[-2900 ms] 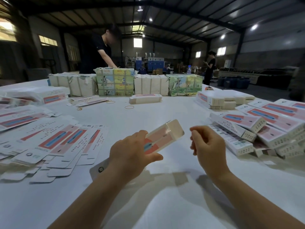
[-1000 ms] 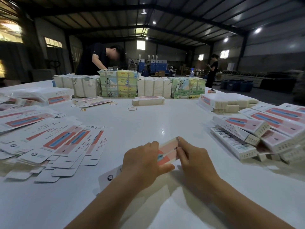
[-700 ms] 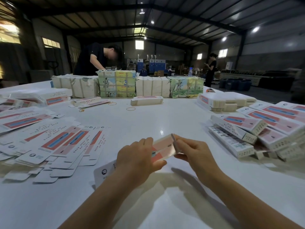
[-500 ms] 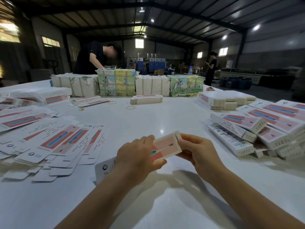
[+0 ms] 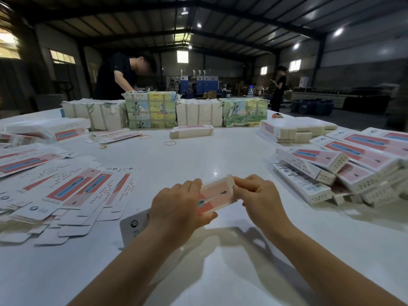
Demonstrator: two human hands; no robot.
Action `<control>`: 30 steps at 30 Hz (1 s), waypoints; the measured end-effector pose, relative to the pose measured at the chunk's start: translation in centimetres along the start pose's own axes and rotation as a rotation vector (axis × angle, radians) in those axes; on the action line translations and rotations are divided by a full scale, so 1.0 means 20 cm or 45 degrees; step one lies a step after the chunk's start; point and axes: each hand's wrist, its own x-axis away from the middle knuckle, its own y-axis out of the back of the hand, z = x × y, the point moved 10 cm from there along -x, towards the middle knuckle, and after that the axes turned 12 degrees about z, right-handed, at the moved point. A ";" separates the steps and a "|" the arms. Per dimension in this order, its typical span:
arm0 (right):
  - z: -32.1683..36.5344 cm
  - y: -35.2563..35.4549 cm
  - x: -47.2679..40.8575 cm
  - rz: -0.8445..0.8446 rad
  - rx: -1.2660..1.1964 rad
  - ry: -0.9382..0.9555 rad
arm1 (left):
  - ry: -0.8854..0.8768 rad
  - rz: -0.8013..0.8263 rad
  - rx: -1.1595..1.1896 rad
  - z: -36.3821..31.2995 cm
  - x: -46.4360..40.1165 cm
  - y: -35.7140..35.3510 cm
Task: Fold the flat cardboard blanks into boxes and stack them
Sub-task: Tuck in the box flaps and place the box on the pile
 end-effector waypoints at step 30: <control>0.02 -0.03 0.01 -0.056 0.386 0.101 | 0.103 0.060 -0.092 0.04 -0.02 -0.04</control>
